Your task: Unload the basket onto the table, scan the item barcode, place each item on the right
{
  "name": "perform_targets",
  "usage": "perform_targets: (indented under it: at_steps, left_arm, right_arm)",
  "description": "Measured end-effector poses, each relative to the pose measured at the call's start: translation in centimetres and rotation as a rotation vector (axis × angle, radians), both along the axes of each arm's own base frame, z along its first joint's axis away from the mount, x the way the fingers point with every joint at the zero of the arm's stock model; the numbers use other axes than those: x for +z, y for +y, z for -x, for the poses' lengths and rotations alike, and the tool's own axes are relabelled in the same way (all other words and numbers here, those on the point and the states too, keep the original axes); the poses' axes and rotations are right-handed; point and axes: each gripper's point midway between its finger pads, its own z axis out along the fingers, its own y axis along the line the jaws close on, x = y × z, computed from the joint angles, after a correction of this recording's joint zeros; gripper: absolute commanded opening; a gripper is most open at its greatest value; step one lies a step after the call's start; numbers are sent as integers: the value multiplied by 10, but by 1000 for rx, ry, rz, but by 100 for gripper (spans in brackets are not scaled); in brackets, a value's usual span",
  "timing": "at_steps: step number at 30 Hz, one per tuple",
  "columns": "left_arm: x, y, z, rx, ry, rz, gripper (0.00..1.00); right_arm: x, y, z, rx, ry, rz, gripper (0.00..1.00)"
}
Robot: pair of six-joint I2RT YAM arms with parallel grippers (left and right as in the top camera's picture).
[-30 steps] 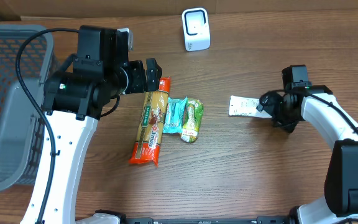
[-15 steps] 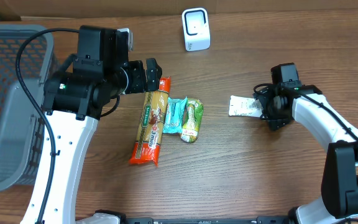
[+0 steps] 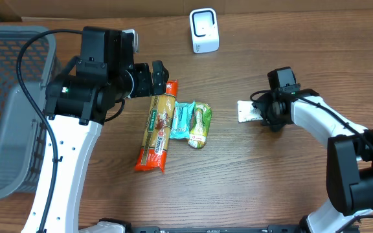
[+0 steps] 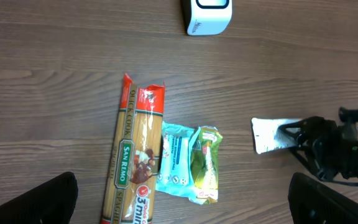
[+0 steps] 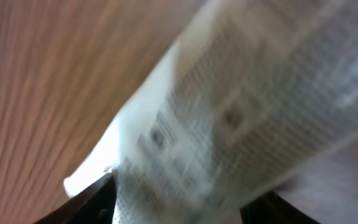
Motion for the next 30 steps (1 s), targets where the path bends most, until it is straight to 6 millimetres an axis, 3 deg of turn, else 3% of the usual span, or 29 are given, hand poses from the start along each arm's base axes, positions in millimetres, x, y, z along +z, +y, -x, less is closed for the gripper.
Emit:
perform_targets:
  at_steps: [3, 9, 15, 20, 26, 30]
  left_arm:
    - [0, 0, 0, 0, 0, 0, 100]
    - [0, 0, 0, 0, 0, 0, 100]
    - [0, 0, 0, 0, 0, 0, 100]
    - [0, 0, 0, 0, 0, 0, 100]
    - [0, 0, 0, 0, 0, 0, 100]
    - [0, 0, 0, 0, 0, 0, 100]
  right_arm:
    - [-1, 11, 6, 201, -5, -4, 63]
    - [-3, 18, 33, 581, 37, 34, 77]
    - [-5, 3, 52, 792, 96, 129, 77]
    - [2, -10, 58, 785, 136, 79, 68]
    - [42, 0, 9, 607, -30, 16, 68]
    - [53, -9, -3, 355, -34, 28, 68]
